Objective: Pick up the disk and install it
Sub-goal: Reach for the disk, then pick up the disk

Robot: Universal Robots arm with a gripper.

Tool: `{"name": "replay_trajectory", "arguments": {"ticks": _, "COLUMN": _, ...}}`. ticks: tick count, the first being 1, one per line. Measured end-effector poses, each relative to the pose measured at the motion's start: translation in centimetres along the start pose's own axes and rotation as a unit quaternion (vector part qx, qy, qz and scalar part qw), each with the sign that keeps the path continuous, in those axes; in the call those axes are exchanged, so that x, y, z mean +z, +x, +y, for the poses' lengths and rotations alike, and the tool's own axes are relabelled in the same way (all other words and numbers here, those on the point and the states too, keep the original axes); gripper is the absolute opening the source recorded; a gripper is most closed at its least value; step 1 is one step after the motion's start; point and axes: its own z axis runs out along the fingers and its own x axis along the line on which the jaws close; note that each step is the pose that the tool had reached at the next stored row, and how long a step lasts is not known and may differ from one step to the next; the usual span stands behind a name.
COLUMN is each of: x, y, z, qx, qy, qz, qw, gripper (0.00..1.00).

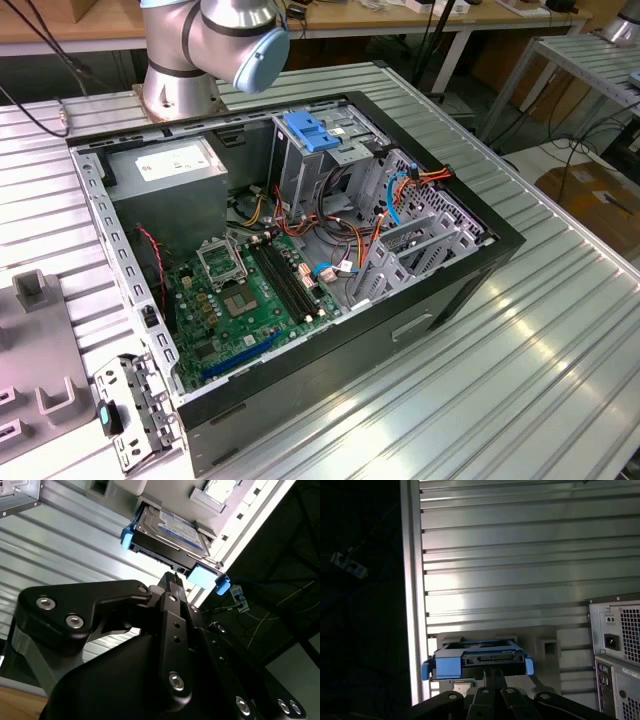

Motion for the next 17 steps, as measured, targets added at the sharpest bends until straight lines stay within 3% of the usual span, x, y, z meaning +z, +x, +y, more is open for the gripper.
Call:
{"name": "replay_trajectory", "arguments": {"ticks": 8, "x": 0.09, "y": 2.49, "z": -0.48, "qx": 0.000, "qy": 0.0000, "qz": 0.0000, "qw": 1.00000, "gripper": 0.11}}
{"name": "replay_trajectory", "arguments": {"ticks": 11, "x": 0.11, "y": 2.99, "z": -0.53, "qx": 0.000, "qy": 0.0000, "qz": 0.0000, "qw": 1.00000, "gripper": 0.11}}
{"name": "replay_trajectory", "arguments": {"ticks": 17, "x": 0.10, "y": 3.07, "z": -0.53, "qx": 0.000, "qy": 0.0000, "qz": 0.0000, "qw": 1.00000, "gripper": 0.11}}
